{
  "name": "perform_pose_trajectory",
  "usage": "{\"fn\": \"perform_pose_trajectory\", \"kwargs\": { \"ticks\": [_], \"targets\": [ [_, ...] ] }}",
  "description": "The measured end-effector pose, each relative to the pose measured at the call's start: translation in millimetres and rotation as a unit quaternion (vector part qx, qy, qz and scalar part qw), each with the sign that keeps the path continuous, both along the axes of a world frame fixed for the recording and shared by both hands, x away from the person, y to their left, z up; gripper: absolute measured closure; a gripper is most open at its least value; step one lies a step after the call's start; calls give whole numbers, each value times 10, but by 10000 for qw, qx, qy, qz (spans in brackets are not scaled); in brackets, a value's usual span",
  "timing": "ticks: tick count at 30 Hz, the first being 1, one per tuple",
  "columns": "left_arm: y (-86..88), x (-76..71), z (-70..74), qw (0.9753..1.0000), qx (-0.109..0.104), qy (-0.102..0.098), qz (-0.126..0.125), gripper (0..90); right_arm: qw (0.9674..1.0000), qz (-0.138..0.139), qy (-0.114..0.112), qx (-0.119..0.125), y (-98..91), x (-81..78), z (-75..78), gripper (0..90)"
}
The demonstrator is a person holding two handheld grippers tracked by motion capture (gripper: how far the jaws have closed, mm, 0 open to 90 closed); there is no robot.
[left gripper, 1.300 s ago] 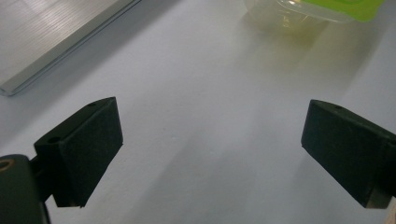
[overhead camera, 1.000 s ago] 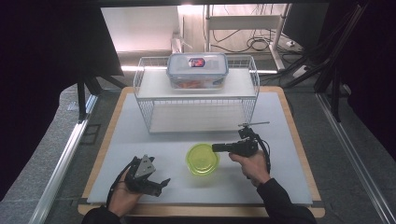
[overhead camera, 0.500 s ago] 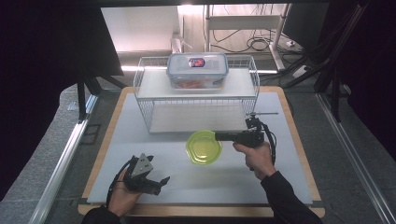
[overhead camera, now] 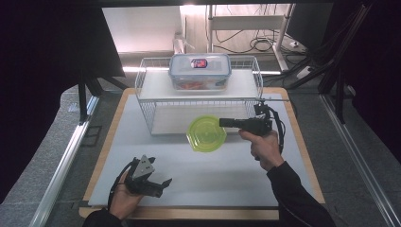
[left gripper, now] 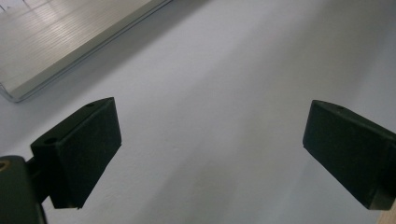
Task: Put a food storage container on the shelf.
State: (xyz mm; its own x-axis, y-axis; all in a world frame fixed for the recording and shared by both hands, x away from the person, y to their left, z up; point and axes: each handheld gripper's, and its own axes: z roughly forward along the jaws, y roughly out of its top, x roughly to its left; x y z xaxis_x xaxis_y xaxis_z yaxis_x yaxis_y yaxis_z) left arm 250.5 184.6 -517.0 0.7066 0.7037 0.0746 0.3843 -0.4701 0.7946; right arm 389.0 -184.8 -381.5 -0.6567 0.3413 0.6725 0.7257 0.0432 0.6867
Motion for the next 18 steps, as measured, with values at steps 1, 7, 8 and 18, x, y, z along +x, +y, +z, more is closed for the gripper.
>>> {"fn": "perform_pose_trajectory", "kwargs": {
  "ticks": [1, 7, 8, 18],
  "targets": [
    [0, 2, 0, 10000, 10, -11, -7, 41, 10000, -13, -32, 7, 0, 11, 38, 843],
    [-3, 3, -4, 10000, 7, -10, -6, 41, 9999, -20, -74, 112, 8, 63, 193, 843],
    [-5, 2, -4, 10000, -2, -14, 0, 41, 9999, -20, -85, 126, 11, 75, 217, 843],
    [-1, 4, -5, 10000, -6, -11, -2, 41, 9995, -97, -180, 238, 24, 192, 491, 843]
  ]
}}
